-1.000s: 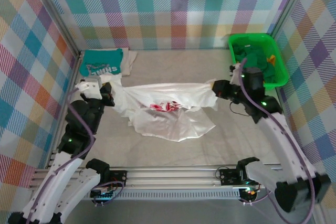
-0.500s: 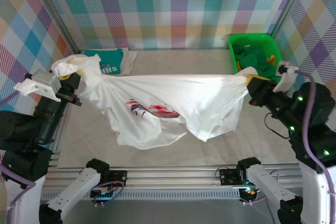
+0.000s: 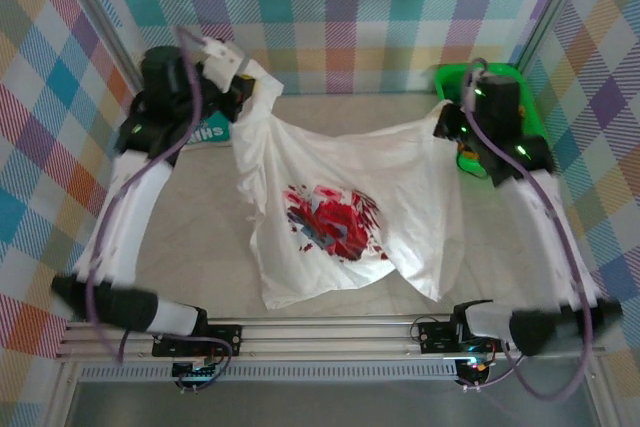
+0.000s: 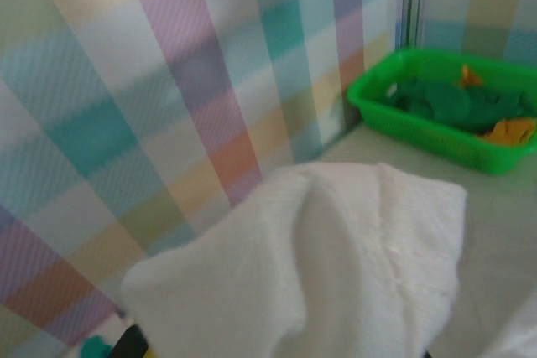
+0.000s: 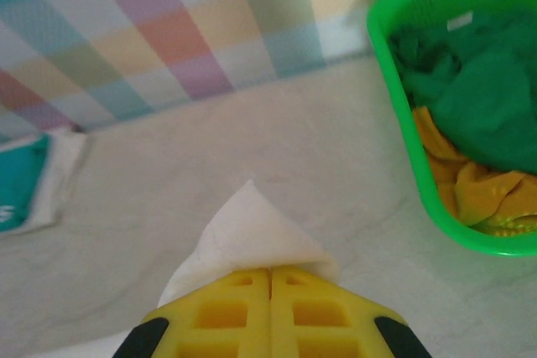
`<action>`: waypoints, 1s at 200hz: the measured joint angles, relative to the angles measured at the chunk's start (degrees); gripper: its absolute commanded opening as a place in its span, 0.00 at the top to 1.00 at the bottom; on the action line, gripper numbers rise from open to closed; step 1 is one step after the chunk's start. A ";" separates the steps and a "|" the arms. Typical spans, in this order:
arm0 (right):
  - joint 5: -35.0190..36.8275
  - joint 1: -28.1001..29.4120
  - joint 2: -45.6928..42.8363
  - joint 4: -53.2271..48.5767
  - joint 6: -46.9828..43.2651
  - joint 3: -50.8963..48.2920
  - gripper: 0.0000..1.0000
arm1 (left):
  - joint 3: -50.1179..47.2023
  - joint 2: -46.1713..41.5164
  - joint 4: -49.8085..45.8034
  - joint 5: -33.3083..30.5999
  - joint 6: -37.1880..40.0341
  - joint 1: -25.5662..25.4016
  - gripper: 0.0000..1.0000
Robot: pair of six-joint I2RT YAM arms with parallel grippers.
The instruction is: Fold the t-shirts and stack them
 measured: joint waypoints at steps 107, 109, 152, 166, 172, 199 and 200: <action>-3.80 -4.37 29.92 8.20 3.19 13.53 0.47 | 0.50 27.61 8.79 -12.85 -12.41 1.11 0.08; -4.28 -4.22 28.83 8.57 3.28 12.22 0.47 | -0.96 26.71 9.18 -13.11 -12.72 1.01 0.08; -11.91 -1.07 12.90 15.74 5.68 -10.05 0.47 | -3.39 28.02 8.20 -21.29 -11.89 -3.52 0.05; -13.44 -0.76 11.76 17.40 6.25 -15.08 0.47 | 3.89 34.34 5.35 -24.33 -10.43 -6.21 0.04; -13.75 -0.83 11.74 17.99 6.36 -16.94 0.47 | 7.39 37.35 4.17 -25.55 -9.70 -7.34 0.04; -14.45 -0.94 11.63 19.80 7.26 -22.64 0.46 | 21.55 49.00 -1.60 -30.23 -7.08 -11.13 0.04; -14.47 -0.94 11.63 19.91 7.37 -22.80 0.46 | 21.90 49.27 -1.77 -30.29 -6.99 -11.23 0.04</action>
